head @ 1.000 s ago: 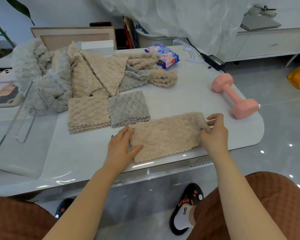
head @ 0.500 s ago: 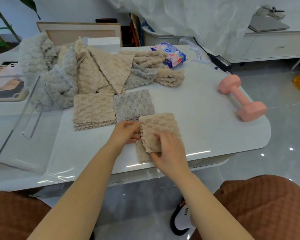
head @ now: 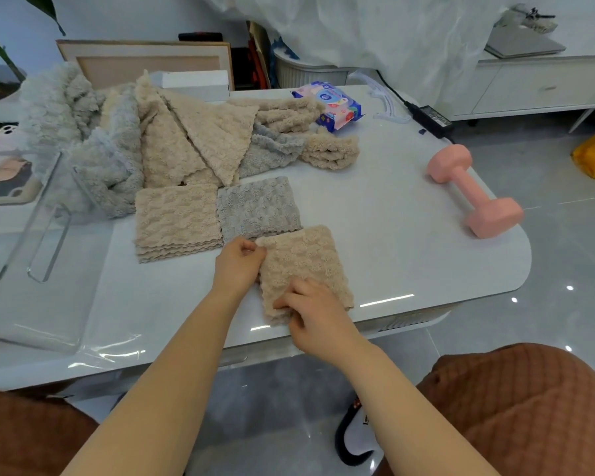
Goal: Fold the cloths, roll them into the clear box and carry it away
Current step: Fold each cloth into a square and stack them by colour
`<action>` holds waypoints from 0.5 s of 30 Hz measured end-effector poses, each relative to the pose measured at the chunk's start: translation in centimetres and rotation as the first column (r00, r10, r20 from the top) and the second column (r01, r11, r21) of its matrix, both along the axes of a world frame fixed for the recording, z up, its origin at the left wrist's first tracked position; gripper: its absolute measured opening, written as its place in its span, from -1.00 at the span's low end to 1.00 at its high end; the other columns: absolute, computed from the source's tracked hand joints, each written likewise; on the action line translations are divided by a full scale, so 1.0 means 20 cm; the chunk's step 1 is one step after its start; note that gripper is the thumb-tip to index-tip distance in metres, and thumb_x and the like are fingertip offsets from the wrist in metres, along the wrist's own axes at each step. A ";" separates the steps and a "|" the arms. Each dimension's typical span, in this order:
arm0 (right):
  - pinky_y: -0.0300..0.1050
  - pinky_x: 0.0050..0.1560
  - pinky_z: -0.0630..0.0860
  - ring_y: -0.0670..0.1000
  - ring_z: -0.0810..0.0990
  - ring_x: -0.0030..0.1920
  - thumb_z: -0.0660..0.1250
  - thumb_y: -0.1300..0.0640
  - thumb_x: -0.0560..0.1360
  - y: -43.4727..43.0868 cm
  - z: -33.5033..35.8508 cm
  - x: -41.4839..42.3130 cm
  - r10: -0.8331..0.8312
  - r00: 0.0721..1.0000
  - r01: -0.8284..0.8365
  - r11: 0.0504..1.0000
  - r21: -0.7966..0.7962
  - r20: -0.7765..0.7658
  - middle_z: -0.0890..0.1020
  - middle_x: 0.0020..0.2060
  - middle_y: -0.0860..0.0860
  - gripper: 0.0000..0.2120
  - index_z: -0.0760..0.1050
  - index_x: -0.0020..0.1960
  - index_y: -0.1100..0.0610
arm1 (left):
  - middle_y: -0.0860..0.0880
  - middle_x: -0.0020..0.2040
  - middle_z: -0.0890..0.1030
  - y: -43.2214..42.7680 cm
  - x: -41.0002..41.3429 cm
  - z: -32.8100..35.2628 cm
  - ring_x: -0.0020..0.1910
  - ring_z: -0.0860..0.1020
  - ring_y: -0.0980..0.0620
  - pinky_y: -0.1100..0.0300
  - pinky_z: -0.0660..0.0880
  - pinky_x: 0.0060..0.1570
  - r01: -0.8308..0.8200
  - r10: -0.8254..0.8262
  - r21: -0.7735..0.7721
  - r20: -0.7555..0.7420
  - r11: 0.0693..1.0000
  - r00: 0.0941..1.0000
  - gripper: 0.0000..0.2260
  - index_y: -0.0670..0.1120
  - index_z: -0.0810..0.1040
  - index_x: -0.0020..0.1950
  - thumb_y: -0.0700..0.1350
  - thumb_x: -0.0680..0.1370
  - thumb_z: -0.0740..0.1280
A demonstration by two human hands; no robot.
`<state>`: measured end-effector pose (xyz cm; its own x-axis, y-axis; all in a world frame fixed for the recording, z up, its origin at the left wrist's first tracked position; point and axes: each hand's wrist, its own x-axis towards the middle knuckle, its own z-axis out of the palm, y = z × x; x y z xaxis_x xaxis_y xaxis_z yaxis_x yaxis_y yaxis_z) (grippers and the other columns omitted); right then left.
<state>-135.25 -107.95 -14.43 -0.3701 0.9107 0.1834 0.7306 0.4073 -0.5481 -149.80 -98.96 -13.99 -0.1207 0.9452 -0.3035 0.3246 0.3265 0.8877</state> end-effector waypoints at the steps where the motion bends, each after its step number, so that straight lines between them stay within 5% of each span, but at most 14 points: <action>1: 0.01 -0.17 0.50 0.09 0.50 -0.15 0.07 0.17 0.32 0.01 0.03 0.01 -0.007 0.999 0.005 1.000 -0.030 -0.046 0.55 -0.19 0.03 -0.64 0.60 -0.10 0.17 | -0.08 -0.27 0.59 0.00 0.00 0.00 -0.19 0.58 -0.13 -0.15 0.56 -0.01 0.005 -0.005 0.017 -0.019 1.000 1.000 -0.88 -0.01 0.48 -0.22 -0.05 0.48 0.38; 6: 0.00 -0.03 0.48 0.05 0.52 -0.01 0.12 0.14 0.45 0.06 0.15 0.11 -0.317 0.931 0.351 0.914 0.205 -0.182 0.61 0.01 0.00 -0.68 0.59 0.05 0.15 | -0.05 -0.24 0.56 -0.02 0.03 0.01 -0.21 0.55 -0.05 -0.05 0.56 -0.06 0.044 -0.038 0.088 -0.069 0.995 0.997 -0.82 -0.09 0.49 -0.06 0.00 0.50 0.39; 10: 0.11 0.39 0.05 0.04 0.07 0.51 -0.22 -0.15 0.53 0.09 0.04 0.19 -0.298 0.915 0.319 0.947 -0.038 0.272 0.11 0.53 -0.08 -0.40 0.11 0.52 -0.04 | -0.05 -0.21 0.55 -0.05 0.04 0.01 -0.20 0.53 0.00 0.13 0.46 -0.20 0.059 -0.036 0.154 -0.148 0.986 0.988 -0.69 -0.12 0.46 0.08 0.01 0.47 0.43; 15: 0.24 0.44 -0.21 0.04 -0.14 0.54 -0.40 -0.22 0.48 0.10 -0.07 0.22 -0.234 0.869 0.320 0.938 -0.135 0.436 -0.18 0.54 -0.12 -0.33 -0.16 0.55 -0.06 | 0.03 -0.30 0.51 -0.08 0.05 0.00 -0.21 0.52 0.02 0.20 0.37 -0.17 0.049 0.005 0.218 -0.242 0.975 0.970 -0.64 -0.16 0.44 0.18 -0.06 0.48 0.44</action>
<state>-130.90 -105.97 -15.82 -0.0990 0.9877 -0.1208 0.9721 0.0701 -0.2237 -148.80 -100.47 -14.05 -0.1425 0.9884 -0.0518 0.5419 0.1217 0.8316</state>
